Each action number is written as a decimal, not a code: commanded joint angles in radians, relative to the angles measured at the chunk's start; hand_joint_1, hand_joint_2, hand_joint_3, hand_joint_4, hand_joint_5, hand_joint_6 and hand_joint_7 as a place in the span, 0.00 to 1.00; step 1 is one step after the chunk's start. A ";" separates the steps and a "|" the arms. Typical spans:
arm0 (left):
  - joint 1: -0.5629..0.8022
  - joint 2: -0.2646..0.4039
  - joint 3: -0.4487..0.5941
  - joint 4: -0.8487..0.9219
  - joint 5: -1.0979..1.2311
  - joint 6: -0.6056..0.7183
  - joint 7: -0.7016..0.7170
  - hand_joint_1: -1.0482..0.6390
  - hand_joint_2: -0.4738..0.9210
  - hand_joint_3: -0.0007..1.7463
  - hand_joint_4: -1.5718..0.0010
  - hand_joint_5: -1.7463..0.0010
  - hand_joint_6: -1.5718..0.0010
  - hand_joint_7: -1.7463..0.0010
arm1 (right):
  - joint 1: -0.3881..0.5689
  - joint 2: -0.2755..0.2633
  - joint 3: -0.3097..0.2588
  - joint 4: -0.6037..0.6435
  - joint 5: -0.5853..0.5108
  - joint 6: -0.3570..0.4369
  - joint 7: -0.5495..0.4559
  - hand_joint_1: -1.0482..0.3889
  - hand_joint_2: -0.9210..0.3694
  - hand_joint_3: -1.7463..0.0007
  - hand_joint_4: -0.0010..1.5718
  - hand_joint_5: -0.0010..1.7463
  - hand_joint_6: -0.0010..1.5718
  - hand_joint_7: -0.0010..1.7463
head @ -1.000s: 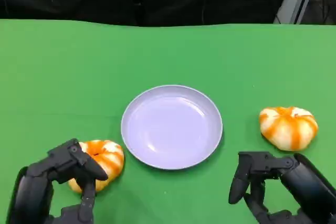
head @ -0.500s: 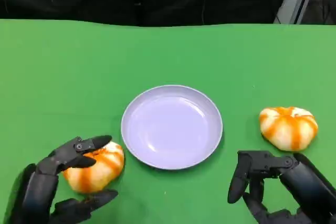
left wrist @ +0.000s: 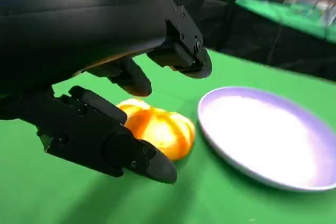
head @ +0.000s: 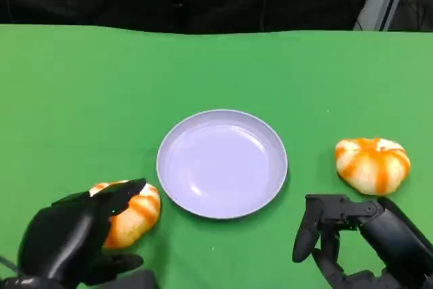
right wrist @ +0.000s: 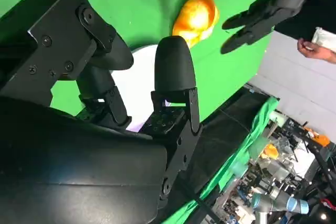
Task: Grasp the bread from the table and place it into the plate.
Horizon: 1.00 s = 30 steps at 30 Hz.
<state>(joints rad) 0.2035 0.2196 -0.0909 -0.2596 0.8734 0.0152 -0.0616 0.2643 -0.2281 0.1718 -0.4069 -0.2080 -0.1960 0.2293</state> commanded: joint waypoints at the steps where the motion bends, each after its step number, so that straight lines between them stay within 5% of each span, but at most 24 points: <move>1: -0.063 0.025 -0.049 0.065 0.061 0.090 -0.025 0.32 0.98 0.00 0.60 0.80 0.62 0.98 | 0.001 -0.004 -0.003 -0.004 0.005 0.002 -0.003 0.81 0.49 0.19 0.55 0.95 0.52 0.75; 10: -0.264 0.033 -0.129 0.359 0.056 0.206 -0.023 0.37 1.00 0.03 0.60 0.79 0.60 0.99 | 0.002 -0.005 -0.004 -0.005 0.007 0.001 -0.002 0.80 0.49 0.20 0.55 0.95 0.52 0.75; 12: -0.281 0.029 -0.122 0.381 0.019 0.206 -0.001 0.44 1.00 0.05 0.63 0.49 0.49 0.97 | 0.003 -0.003 -0.002 -0.006 0.007 0.001 -0.003 0.80 0.48 0.20 0.55 0.95 0.52 0.75; 13: -0.281 0.027 -0.114 0.389 -0.004 0.190 0.029 0.46 1.00 0.05 0.62 0.42 0.44 0.96 | 0.004 -0.003 -0.002 -0.008 0.005 0.003 -0.004 0.80 0.48 0.20 0.55 0.95 0.52 0.75; 16: -0.253 0.031 -0.087 0.399 -0.078 0.073 0.183 0.53 1.00 0.11 0.52 0.07 0.26 0.92 | 0.002 -0.003 -0.003 -0.007 0.001 0.005 -0.006 0.80 0.49 0.20 0.55 0.96 0.52 0.75; 17: -0.249 0.037 -0.084 0.407 -0.093 0.039 0.223 0.54 0.96 0.19 0.50 0.04 0.25 0.88 | 0.001 -0.004 -0.004 -0.005 0.001 0.006 -0.005 0.80 0.49 0.20 0.54 0.96 0.52 0.75; 18: -0.248 0.042 -0.084 0.416 -0.102 0.019 0.248 0.54 0.82 0.41 0.46 0.01 0.27 0.74 | 0.001 -0.004 -0.004 -0.005 0.001 0.006 -0.005 0.80 0.49 0.20 0.54 0.96 0.51 0.75; 19: -0.244 0.046 -0.081 0.421 -0.115 -0.003 0.268 0.54 0.74 0.53 0.45 0.01 0.31 0.63 | 0.000 -0.005 -0.004 -0.004 0.003 0.006 -0.004 0.80 0.48 0.20 0.54 0.96 0.51 0.75; 21: -0.232 0.047 -0.071 0.419 -0.143 -0.036 0.302 0.54 0.67 0.64 0.45 0.00 0.39 0.41 | 0.000 -0.006 -0.006 -0.005 0.007 0.007 -0.002 0.80 0.48 0.21 0.54 0.96 0.51 0.75; 26: -0.181 0.036 -0.044 0.342 -0.170 -0.054 0.369 0.53 0.75 0.49 0.44 0.00 0.49 0.22 | 0.001 -0.008 -0.008 -0.010 0.009 0.013 0.001 0.80 0.48 0.21 0.54 0.95 0.52 0.75; 30: -0.148 0.040 -0.035 0.280 -0.162 -0.059 0.404 0.53 0.68 0.62 0.47 0.00 0.50 0.22 | 0.001 -0.009 -0.009 -0.008 0.005 0.007 -0.001 0.80 0.48 0.22 0.54 0.95 0.51 0.75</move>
<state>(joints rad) 0.0335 0.2467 -0.1423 0.0615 0.7065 -0.0337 0.3071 0.2638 -0.2286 0.1710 -0.4084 -0.2060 -0.1897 0.2303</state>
